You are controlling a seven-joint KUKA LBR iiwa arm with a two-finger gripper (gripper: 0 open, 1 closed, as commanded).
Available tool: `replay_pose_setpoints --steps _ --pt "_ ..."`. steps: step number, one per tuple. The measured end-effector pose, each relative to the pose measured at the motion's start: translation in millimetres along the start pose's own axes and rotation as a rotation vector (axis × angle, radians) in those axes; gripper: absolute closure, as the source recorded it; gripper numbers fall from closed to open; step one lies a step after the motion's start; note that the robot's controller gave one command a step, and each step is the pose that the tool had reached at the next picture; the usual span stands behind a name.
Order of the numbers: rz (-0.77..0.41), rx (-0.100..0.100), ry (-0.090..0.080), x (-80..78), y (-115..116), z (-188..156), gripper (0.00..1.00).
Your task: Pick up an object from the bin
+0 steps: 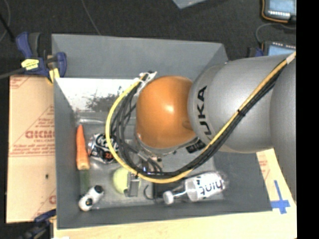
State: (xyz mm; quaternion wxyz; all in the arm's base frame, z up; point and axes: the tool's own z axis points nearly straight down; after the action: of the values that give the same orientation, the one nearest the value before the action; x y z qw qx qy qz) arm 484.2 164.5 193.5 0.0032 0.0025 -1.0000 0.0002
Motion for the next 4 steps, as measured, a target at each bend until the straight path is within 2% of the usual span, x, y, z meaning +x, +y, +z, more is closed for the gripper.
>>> replay_pose_setpoints --steps 1,2,3,4 --pt "0.004 -0.002 -0.008 -1.9 -0.9 -4.5 0.00" --pt "0.026 -0.003 -0.010 -51.2 -7.6 69.8 0.00" --pt "-0.095 0.001 -0.004 -68.1 3.4 76.3 0.00" --pt "0.023 -0.004 -0.012 -95.5 2.2 63.9 0.00"
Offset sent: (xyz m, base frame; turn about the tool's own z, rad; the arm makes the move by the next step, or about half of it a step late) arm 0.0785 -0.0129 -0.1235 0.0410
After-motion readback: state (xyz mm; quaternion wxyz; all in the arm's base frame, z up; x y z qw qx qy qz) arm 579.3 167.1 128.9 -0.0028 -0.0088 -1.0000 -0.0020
